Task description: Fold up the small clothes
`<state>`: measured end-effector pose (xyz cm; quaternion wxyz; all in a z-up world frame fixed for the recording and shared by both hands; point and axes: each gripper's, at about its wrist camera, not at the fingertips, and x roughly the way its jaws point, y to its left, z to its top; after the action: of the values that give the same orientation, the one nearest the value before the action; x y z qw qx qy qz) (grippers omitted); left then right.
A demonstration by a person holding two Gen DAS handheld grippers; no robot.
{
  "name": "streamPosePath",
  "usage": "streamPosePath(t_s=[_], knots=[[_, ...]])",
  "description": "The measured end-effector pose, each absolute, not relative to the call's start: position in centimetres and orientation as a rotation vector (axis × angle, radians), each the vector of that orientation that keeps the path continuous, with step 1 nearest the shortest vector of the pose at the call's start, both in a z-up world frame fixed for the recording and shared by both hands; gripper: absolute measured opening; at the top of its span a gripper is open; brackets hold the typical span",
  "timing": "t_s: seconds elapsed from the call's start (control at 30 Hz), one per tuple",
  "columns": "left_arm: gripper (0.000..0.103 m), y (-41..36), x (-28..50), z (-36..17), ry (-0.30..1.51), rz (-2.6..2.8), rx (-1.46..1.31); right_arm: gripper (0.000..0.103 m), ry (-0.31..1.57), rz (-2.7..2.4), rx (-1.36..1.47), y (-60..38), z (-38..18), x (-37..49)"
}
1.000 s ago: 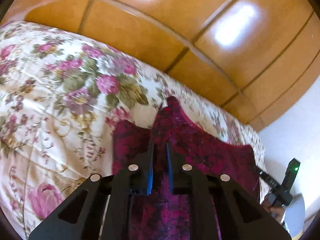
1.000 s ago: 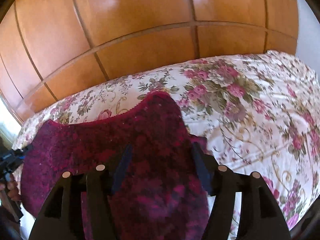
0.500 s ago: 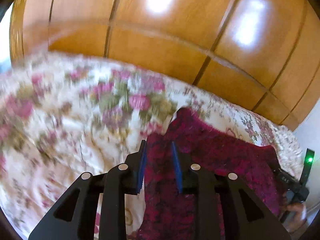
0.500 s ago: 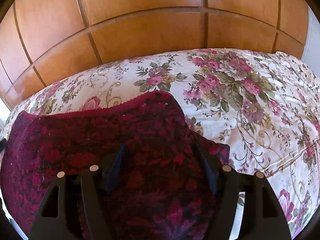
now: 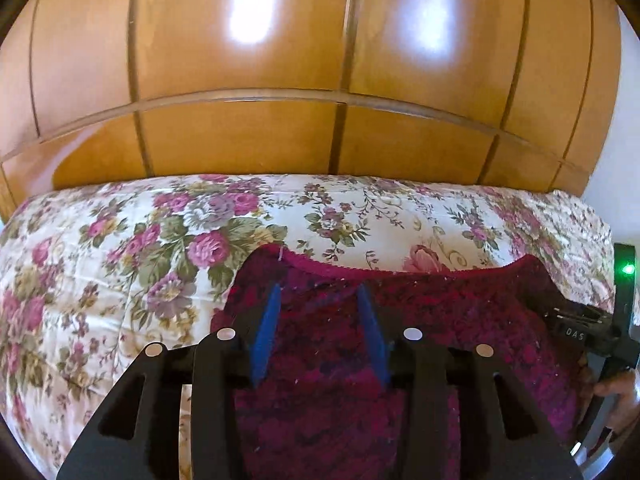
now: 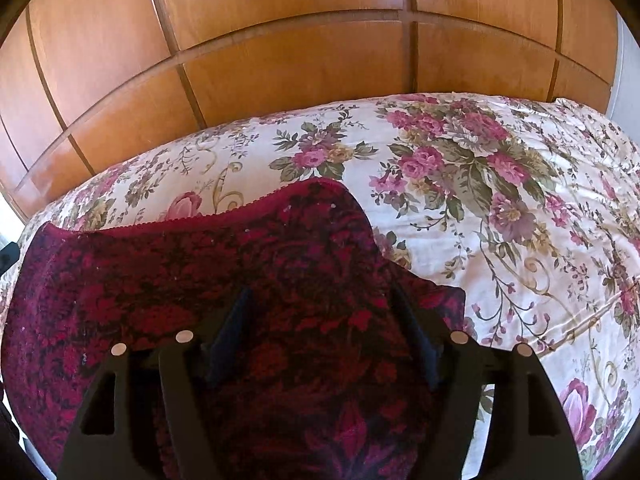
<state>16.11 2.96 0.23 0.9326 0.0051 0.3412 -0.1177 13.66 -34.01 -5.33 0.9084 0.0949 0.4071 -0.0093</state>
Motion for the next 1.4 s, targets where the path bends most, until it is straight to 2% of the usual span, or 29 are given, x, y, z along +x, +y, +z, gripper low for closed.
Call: streamPosePath(t_s=[0.3, 0.7, 1.03, 1.1, 1.17, 1.4], knots=[[0.04, 2.4, 17.9, -1.6, 0.753, -0.248, 0.03, 0.074, 0.848, -0.009, 0.213, -34.1, -5.6, 14.0], [0.04, 4.3, 20.4, -6.7, 0.864, -0.252, -0.101, 0.077, 0.933, 0.035, 0.315, -35.4, -6.8, 15.7], [0.04, 5.9, 19.9, -5.0, 0.876, -0.3, -0.212, 0.08, 0.976, 0.087, 0.389, -36.5, -4.9, 14.9], [0.04, 6.2, 18.5, -3.8, 0.847, -0.292, -0.21, 0.087, 0.952, 0.101, 0.406, -37.0, -4.1, 13.6], [0.048, 6.6, 17.3, -3.1, 0.825, -0.286, -0.213, 0.091, 0.93, 0.094, 0.408, -37.7, -3.6, 11.8], [0.049, 6.9, 12.5, -1.6, 0.788, -0.309, -0.245, 0.094, 0.963, 0.137, 0.579, -40.9, -6.0, 5.4]])
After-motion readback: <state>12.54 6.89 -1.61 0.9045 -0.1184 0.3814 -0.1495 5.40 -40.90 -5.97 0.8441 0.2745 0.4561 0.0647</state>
